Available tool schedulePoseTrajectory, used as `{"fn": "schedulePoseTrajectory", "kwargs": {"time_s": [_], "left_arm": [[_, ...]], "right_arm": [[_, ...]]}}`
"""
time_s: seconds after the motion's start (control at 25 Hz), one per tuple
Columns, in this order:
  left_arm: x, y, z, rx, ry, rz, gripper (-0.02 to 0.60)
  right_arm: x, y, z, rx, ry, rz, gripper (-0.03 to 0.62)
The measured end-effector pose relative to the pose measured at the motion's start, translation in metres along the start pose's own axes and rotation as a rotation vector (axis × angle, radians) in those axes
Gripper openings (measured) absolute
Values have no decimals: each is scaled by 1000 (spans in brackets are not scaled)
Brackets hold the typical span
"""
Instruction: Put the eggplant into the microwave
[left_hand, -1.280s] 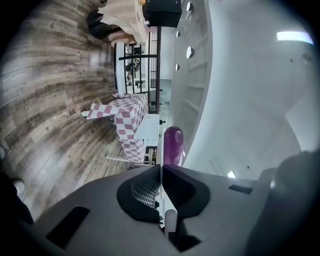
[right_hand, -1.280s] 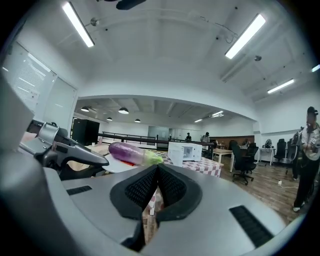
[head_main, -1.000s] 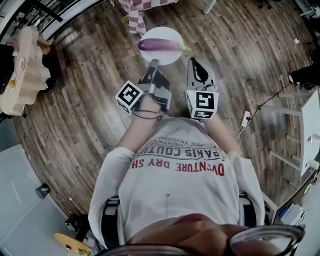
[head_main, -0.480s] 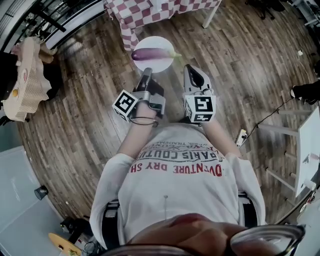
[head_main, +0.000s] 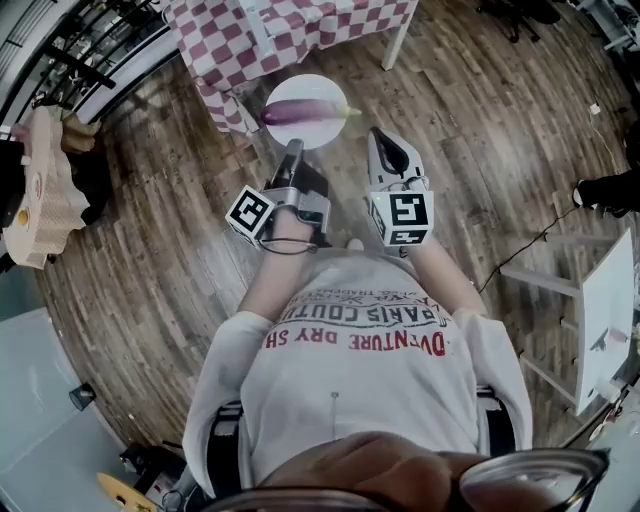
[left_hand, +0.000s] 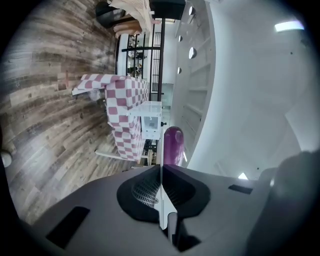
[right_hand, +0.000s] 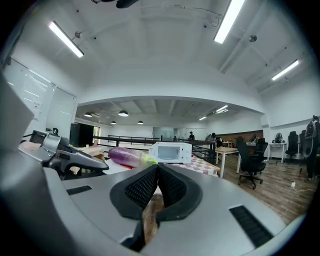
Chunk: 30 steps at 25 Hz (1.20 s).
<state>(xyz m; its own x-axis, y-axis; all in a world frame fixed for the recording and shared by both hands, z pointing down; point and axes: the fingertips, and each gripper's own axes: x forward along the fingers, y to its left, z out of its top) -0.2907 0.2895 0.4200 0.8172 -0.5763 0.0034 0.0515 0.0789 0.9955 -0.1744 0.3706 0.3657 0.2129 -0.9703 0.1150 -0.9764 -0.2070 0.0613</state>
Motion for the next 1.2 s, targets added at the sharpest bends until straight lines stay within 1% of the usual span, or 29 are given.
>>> {"fn": "schedulePoseTrajectory", "kwargs": {"time_s": [0.08, 0.16, 0.28, 0.36, 0.56, 0.88, 1.08, 1.2], "left_arm": [[20, 5, -11, -1, 10, 20, 34], [40, 6, -16, 16, 18, 24, 34], [70, 8, -13, 39, 21, 29, 34], [94, 12, -8, 36, 25, 37, 34], [163, 16, 17, 15, 48, 52, 34], [279, -7, 59, 35, 108, 26, 34], [330, -12, 84, 36, 115, 6, 34], [349, -6, 95, 33, 103, 25, 34]], "right_arm": [[10, -22, -3, 7, 6, -1, 26], [22, -39, -7, 23, 11, -5, 26], [43, -56, -15, 40, 24, -9, 26], [61, -66, -20, 39, 35, -12, 26], [123, -90, -20, 37, 53, -35, 26], [229, -134, 3, 47, 51, -105, 26], [286, -151, 7, 61, 52, -117, 26], [312, -157, 5, 79, 60, -102, 26]]}}
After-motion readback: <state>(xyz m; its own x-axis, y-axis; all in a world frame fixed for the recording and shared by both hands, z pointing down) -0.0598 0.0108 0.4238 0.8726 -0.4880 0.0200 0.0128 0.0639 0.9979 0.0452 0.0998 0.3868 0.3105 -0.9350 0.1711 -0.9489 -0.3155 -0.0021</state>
